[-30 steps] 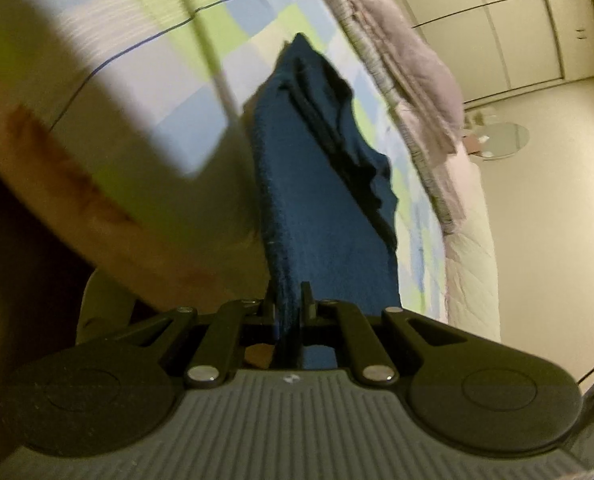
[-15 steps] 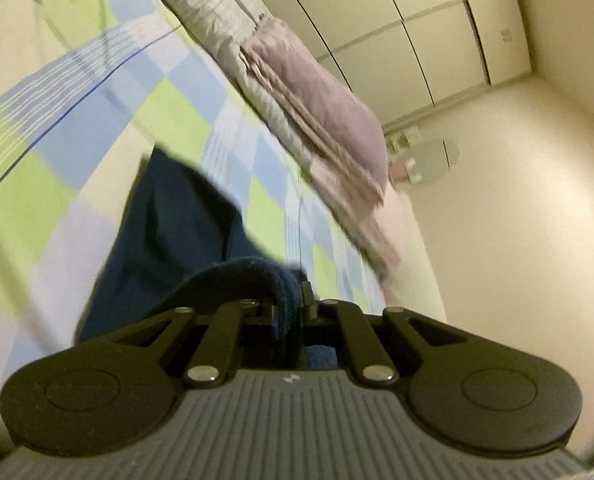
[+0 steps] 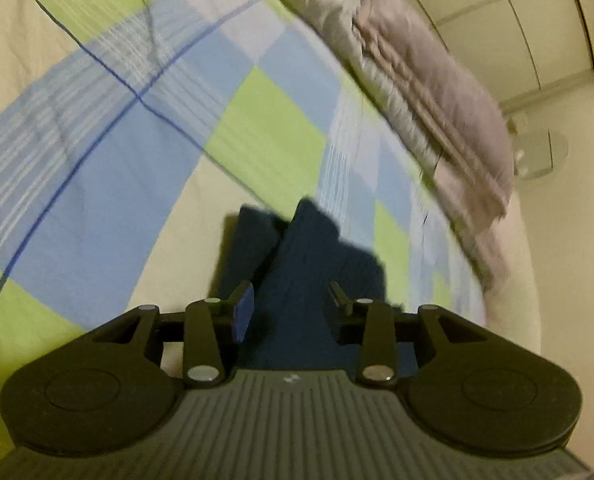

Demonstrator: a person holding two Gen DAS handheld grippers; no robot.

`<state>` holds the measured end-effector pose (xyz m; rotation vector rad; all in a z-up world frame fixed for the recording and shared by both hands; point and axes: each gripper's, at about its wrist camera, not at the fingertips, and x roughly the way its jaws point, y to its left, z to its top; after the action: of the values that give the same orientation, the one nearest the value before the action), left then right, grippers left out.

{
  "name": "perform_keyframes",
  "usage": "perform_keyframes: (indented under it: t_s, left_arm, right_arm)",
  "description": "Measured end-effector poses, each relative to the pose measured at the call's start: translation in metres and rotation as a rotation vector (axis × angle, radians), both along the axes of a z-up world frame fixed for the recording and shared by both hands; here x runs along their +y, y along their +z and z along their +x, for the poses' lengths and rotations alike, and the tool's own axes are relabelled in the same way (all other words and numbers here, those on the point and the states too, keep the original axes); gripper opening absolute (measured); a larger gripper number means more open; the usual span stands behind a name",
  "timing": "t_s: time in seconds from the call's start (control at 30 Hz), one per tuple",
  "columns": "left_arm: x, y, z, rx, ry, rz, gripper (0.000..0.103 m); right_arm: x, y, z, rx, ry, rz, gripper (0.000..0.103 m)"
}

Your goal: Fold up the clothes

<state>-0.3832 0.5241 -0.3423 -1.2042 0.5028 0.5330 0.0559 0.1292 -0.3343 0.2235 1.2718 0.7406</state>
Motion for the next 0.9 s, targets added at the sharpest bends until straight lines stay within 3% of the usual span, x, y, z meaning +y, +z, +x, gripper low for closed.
perform_keyframes:
  t_s: [0.27, 0.4, 0.47, 0.53, 0.6, 0.83, 0.9]
  left_arm:
    - [0.008, -0.010, 0.045, 0.078, -0.120, 0.129, 0.039]
    - [0.009, -0.016, 0.051, 0.066, -0.111, 0.128, 0.036]
    - [0.007, -0.018, 0.050, 0.072, -0.106, 0.132, 0.026]
    - [0.006, -0.019, 0.047, 0.073, -0.100, 0.136, 0.019]
    - [0.005, -0.021, 0.043, 0.064, -0.089, 0.128, 0.019]
    - [0.004, -0.021, 0.046, 0.053, -0.041, 0.118, 0.020]
    - [0.005, -0.020, 0.048, 0.051, -0.044, 0.133, 0.012]
  right_arm:
    - [0.034, -0.013, -0.001, -0.145, 0.139, -0.058, 0.058]
    - [0.046, -0.024, 0.002, -0.164, 0.184, -0.063, 0.058]
    - [0.053, -0.029, 0.003, -0.173, 0.206, -0.065, 0.058]
    - [0.059, -0.035, 0.005, -0.183, 0.228, -0.068, 0.051]
    - [0.064, -0.037, 0.005, -0.198, 0.250, -0.074, 0.035]
    - [0.072, -0.034, 0.010, -0.266, 0.309, -0.079, 0.035]
    - [0.077, -0.035, 0.014, -0.271, 0.317, -0.067, 0.032]
